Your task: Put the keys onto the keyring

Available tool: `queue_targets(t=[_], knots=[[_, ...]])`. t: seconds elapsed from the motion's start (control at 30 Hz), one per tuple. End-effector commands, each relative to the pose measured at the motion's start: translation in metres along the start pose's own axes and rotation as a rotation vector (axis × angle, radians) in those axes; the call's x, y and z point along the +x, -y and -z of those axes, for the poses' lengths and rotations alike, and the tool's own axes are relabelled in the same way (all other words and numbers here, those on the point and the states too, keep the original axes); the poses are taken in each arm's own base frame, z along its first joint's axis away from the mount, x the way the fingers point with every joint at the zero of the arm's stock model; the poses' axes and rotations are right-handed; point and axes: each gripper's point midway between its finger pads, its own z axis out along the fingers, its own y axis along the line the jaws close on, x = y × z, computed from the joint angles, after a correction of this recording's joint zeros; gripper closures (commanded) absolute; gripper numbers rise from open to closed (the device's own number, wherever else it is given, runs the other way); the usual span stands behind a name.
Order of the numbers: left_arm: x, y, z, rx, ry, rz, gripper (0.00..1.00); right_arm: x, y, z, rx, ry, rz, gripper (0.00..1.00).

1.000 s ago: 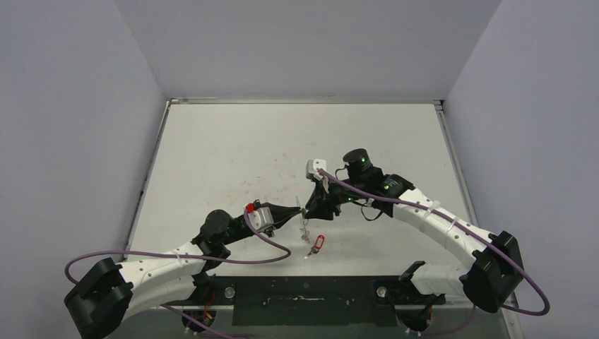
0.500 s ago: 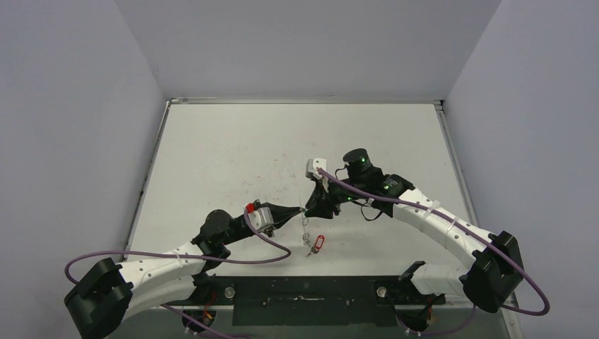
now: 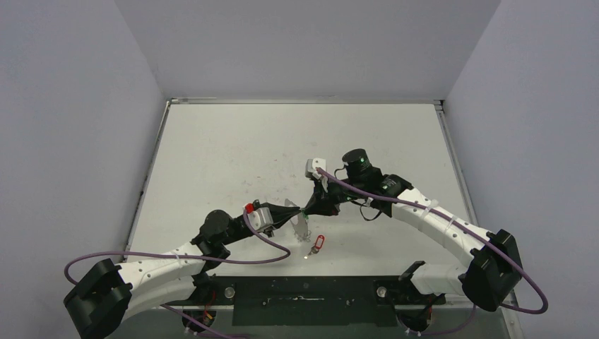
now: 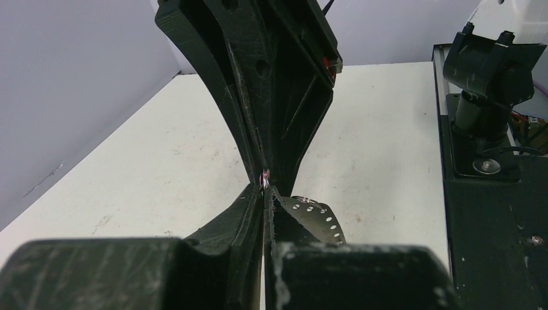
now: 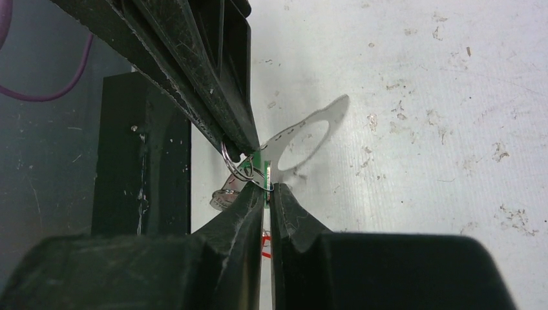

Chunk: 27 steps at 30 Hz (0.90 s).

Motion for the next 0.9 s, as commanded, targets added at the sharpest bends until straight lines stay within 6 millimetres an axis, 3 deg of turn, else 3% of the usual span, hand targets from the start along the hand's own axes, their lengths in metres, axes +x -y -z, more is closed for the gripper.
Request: queue_targets(t=[0.0, 0.2, 0.37, 0.63, 0.77, 0.87], knots=[[-0.03, -0.005, -0.004, -0.017, 0.1, -0.036, 1.0, 0.004, 0.004, -0.006, 0.008, -0.002, 0.024, 1.0], [-0.031, -0.005, -0.004, -0.018, 0.1, -0.033, 1.0, 0.014, 0.004, -0.012, 0.017, -0.049, 0.032, 1.0], [-0.029, -0.005, -0.003, -0.017, 0.097, -0.029, 1.0, 0.012, 0.005, -0.013, 0.032, -0.049, 0.046, 1.0], [-0.022, -0.008, 0.007, -0.05, 0.038, -0.039, 1.0, -0.002, 0.015, 0.005, 0.16, -0.014, 0.07, 0.47], [-0.021, -0.018, 0.022, -0.121, -0.026, -0.054, 1.0, -0.01, 0.02, 0.017, 0.233, 0.046, 0.085, 0.29], [-0.025, -0.025, 0.038, -0.174, -0.078, -0.078, 1.0, -0.014, 0.025, 0.024, 0.283, 0.079, 0.09, 0.21]])
